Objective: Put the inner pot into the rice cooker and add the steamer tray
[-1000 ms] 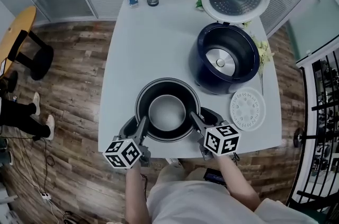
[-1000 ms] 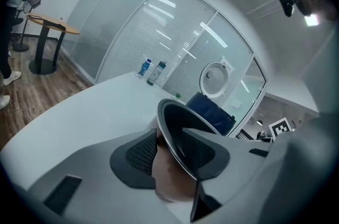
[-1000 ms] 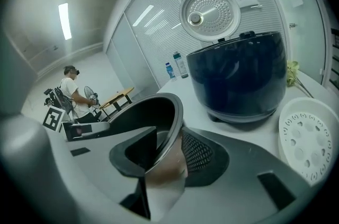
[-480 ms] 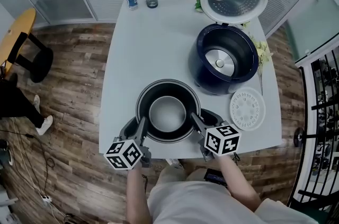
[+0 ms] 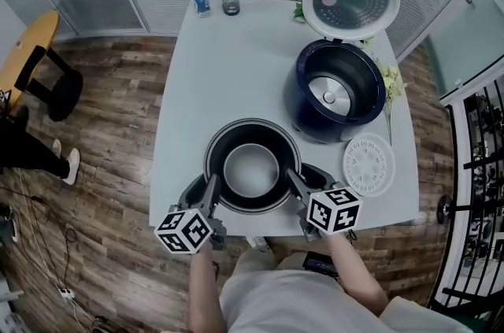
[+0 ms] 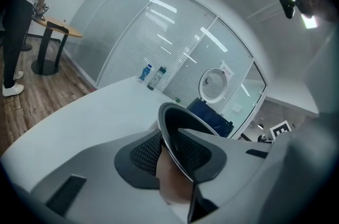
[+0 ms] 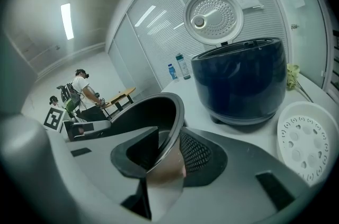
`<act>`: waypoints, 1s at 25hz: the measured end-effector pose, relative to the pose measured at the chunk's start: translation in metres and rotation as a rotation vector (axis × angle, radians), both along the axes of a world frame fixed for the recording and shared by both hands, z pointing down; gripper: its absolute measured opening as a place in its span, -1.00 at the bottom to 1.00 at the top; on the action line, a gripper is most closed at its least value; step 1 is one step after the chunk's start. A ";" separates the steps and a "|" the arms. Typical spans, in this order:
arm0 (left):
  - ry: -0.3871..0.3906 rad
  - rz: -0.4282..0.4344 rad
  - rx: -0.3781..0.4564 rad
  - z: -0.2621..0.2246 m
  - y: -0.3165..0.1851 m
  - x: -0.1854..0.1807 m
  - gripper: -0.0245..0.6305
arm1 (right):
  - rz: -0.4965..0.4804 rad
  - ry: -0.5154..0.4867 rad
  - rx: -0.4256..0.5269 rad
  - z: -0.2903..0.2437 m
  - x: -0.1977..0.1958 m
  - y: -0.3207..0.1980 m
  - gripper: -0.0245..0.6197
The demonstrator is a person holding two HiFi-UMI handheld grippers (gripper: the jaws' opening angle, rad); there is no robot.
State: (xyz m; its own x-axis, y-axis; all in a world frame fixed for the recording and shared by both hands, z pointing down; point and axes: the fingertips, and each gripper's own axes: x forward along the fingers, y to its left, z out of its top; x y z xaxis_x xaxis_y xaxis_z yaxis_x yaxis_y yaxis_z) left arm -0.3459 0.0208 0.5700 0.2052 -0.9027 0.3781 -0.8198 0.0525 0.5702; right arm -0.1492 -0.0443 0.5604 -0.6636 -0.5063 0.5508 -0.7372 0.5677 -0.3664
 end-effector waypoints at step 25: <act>-0.055 -0.034 0.173 -0.087 -0.007 -0.007 -0.64 | -0.007 -0.118 0.128 -0.084 -0.006 -0.009 -0.54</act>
